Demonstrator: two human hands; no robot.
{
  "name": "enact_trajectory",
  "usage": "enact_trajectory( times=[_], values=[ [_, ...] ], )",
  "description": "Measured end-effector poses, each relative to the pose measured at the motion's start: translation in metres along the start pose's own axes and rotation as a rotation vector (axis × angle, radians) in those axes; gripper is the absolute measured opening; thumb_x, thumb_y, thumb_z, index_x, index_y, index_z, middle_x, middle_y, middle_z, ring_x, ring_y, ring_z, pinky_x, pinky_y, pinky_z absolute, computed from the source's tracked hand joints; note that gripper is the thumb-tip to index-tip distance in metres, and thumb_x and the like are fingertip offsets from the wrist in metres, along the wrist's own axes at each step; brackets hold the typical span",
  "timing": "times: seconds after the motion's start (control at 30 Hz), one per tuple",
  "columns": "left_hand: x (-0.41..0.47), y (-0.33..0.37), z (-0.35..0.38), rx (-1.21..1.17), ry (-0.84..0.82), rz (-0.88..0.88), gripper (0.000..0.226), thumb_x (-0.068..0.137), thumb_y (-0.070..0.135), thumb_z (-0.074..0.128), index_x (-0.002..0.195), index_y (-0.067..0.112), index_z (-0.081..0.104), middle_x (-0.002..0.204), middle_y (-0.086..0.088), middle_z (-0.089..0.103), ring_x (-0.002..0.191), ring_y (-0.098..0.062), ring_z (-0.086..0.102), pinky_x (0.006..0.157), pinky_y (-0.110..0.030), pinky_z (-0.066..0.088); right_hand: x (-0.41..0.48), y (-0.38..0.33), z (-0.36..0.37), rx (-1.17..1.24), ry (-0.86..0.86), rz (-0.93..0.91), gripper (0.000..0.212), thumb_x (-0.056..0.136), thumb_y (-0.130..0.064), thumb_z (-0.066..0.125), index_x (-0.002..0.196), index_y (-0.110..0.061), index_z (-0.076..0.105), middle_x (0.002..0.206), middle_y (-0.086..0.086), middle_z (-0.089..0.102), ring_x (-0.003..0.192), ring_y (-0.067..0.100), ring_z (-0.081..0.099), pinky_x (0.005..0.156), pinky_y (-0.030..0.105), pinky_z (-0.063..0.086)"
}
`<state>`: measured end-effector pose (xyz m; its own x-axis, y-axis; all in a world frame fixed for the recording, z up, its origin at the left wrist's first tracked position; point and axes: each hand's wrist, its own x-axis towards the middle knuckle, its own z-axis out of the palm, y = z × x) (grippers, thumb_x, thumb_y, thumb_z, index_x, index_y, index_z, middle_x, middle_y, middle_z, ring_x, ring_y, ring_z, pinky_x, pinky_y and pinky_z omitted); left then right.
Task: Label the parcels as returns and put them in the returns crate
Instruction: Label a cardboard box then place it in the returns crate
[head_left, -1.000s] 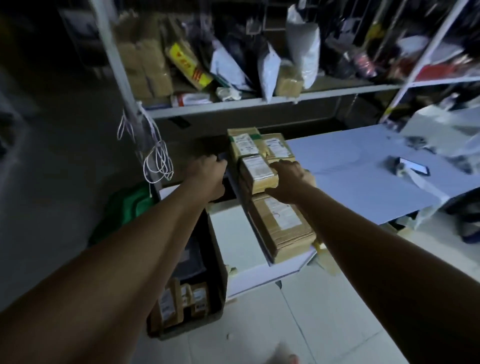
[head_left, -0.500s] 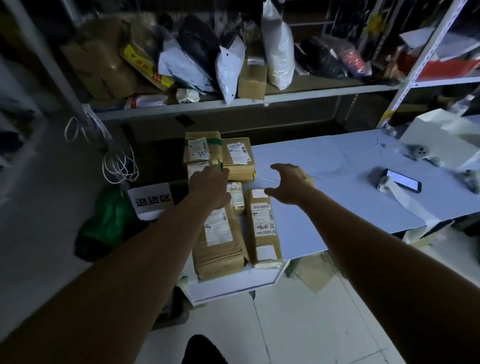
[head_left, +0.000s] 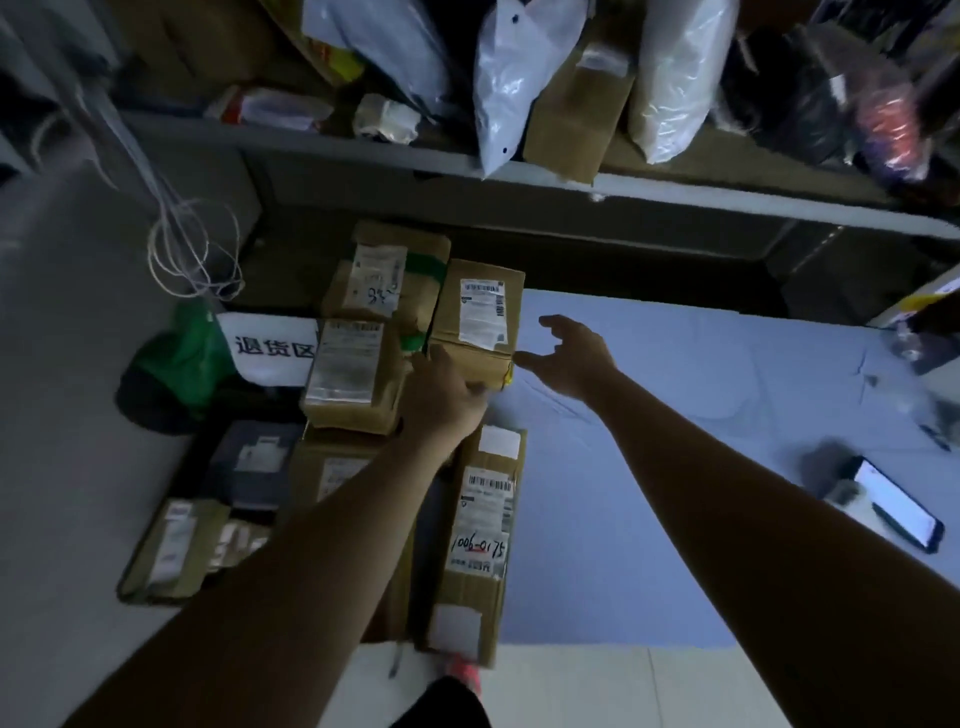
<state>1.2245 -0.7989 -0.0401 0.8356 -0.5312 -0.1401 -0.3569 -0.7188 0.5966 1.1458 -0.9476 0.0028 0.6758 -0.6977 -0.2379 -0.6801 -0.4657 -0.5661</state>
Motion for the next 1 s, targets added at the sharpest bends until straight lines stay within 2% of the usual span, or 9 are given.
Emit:
enact_trajectory(
  times=[0.13, 0.2, 0.3, 0.47, 0.53, 0.63, 0.77, 0.9, 1.0],
  values=[
    [0.043, 0.001, 0.044, -0.327, -0.003, -0.201, 0.075, 0.077, 0.063, 0.053, 0.133, 0.012, 0.053, 0.13, -0.006, 0.061, 0.121, -0.026, 0.057, 0.099, -0.041, 0.051, 0.081, 0.003, 0.015, -0.034, -0.051, -0.038, 0.072, 0.085, -0.041, 0.074, 0.146, -0.018, 0.043, 0.147, 0.006, 0.05, 0.133, 0.027, 0.049, 0.111, 0.042, 0.04],
    [0.056, 0.006, 0.049, -0.47, -0.002, -0.34, 0.074, 0.085, 0.058, 0.06, 0.14, 0.011, 0.048, 0.138, -0.005, 0.055, 0.126, -0.026, 0.053, 0.104, -0.042, 0.046, 0.119, 0.004, 0.023, -0.044, -0.046, -0.036, 0.072, 0.087, -0.039, 0.072, 0.148, -0.016, 0.041, 0.146, 0.009, 0.051, 0.132, 0.028, 0.049, 0.108, 0.04, 0.041],
    [0.074, 0.012, 0.06, -0.686, 0.063, -0.547, 0.075, 0.084, 0.048, 0.072, 0.144, 0.014, 0.043, 0.139, -0.009, 0.054, 0.119, -0.032, 0.058, 0.097, -0.049, 0.052, 0.166, 0.002, 0.032, -0.033, -0.01, -0.034, 0.068, 0.089, -0.037, 0.07, 0.147, -0.015, 0.041, 0.143, 0.011, 0.052, 0.132, 0.03, 0.048, 0.105, 0.039, 0.042],
    [0.117, -0.002, 0.115, -0.931, 0.127, -0.808, 0.119, 0.043, 0.078, 0.067, 0.143, 0.021, 0.042, 0.136, -0.008, 0.055, 0.114, -0.029, 0.063, 0.085, -0.047, 0.058, 0.218, 0.002, 0.047, -0.158, -0.049, -0.186, 0.068, 0.089, -0.049, 0.064, 0.146, -0.018, 0.043, 0.139, 0.01, 0.054, 0.127, 0.03, 0.051, 0.101, 0.043, 0.047],
    [0.121, -0.001, 0.121, -0.958, 0.149, -0.802, 0.107, 0.049, 0.072, 0.07, 0.138, 0.016, 0.047, 0.129, -0.01, 0.06, 0.109, -0.029, 0.066, 0.084, -0.048, 0.059, 0.227, 0.003, 0.053, -0.19, -0.088, -0.245, 0.061, 0.09, -0.052, 0.062, 0.138, -0.016, 0.049, 0.13, 0.01, 0.058, 0.12, 0.03, 0.055, 0.096, 0.039, 0.047],
    [0.117, 0.015, 0.104, -0.932, 0.171, -0.743, 0.066, 0.071, 0.046, 0.072, 0.121, 0.006, 0.058, 0.111, -0.013, 0.068, 0.096, -0.031, 0.07, 0.081, -0.048, 0.06, 0.233, 0.008, 0.055, -0.148, -0.087, -0.301, 0.048, 0.091, -0.045, 0.065, 0.128, -0.014, 0.057, 0.12, 0.011, 0.06, 0.111, 0.028, 0.057, 0.087, 0.031, 0.043],
    [0.124, 0.011, 0.125, -0.97, 0.158, -0.808, 0.102, 0.045, 0.066, 0.073, 0.126, 0.007, 0.056, 0.119, -0.014, 0.066, 0.105, -0.03, 0.068, 0.085, -0.045, 0.059, 0.229, 0.018, 0.039, -0.107, -0.04, -0.312, 0.046, 0.089, -0.046, 0.065, 0.124, -0.016, 0.059, 0.12, 0.01, 0.057, 0.112, 0.03, 0.054, 0.09, 0.035, 0.045],
    [0.094, 0.066, 0.099, -1.045, 0.131, -0.778, 0.039, 0.085, 0.021, 0.077, 0.118, 0.01, 0.057, 0.112, -0.011, 0.066, 0.088, -0.024, 0.068, 0.072, -0.041, 0.063, 0.209, 0.034, 0.002, -0.09, -0.022, -0.322, 0.053, 0.091, -0.045, 0.064, 0.135, -0.016, 0.054, 0.13, 0.01, 0.053, 0.124, 0.032, 0.045, 0.097, 0.035, 0.038],
    [0.062, 0.106, 0.107, -1.149, 0.098, -0.774, 0.044, 0.088, 0.008, 0.073, 0.127, 0.007, 0.055, 0.106, -0.008, 0.065, 0.083, -0.021, 0.066, 0.058, -0.032, 0.062, 0.185, 0.065, -0.033, -0.087, -0.014, -0.329, 0.056, 0.092, -0.044, 0.063, 0.139, -0.015, 0.051, 0.132, 0.01, 0.052, 0.126, 0.03, 0.044, 0.094, 0.033, 0.037]
  ],
)
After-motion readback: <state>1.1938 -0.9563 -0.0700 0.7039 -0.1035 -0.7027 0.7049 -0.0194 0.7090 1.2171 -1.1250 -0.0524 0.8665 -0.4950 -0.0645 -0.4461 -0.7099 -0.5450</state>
